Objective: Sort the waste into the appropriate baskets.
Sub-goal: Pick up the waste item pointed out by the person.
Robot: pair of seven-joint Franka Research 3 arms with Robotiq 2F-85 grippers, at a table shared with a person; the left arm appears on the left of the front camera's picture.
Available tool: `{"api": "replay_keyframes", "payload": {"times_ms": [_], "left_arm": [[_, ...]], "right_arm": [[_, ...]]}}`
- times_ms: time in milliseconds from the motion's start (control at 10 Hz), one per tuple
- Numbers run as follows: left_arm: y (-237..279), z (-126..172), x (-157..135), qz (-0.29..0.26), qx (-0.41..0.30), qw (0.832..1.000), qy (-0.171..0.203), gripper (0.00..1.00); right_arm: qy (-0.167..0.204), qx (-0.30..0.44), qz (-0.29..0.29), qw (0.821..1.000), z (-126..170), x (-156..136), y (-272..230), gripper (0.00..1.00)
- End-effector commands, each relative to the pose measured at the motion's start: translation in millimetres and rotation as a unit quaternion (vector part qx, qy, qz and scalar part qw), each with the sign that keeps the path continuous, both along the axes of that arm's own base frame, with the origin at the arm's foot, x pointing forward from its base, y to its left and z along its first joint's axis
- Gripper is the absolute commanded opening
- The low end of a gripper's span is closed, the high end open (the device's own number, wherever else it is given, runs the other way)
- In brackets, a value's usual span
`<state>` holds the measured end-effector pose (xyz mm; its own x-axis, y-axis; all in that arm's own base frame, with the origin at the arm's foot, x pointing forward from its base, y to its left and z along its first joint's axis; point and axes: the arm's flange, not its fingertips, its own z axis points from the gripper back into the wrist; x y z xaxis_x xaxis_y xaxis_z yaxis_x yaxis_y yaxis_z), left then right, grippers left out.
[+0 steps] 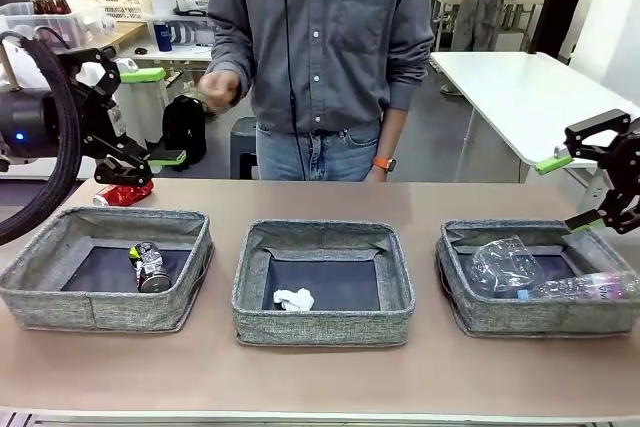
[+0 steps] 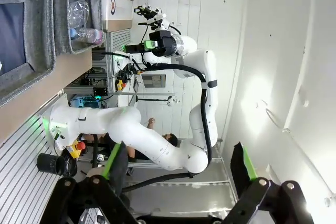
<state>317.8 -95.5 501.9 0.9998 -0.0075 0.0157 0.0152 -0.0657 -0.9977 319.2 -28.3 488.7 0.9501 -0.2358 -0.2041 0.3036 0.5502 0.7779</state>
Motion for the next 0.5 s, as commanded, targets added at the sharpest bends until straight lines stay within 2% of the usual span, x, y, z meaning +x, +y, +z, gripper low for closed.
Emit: {"api": "replay_keyframes", "payload": {"times_ms": [0, 400], "left_arm": [[-1.3, 0.6, -1.5, 0.001, -0.013, 1.000, -0.009, 1.00], [-1.3, 0.6, -1.5, 0.001, -0.013, 1.000, -0.009, 1.00]], "right_arm": [[-0.004, 0.001, 0.000, 1.000, 1.9, 2.6, 0.5, 1.00], [-0.004, 0.001, 0.000, 1.000, 1.9, 2.6, 0.5, 1.00]]}}
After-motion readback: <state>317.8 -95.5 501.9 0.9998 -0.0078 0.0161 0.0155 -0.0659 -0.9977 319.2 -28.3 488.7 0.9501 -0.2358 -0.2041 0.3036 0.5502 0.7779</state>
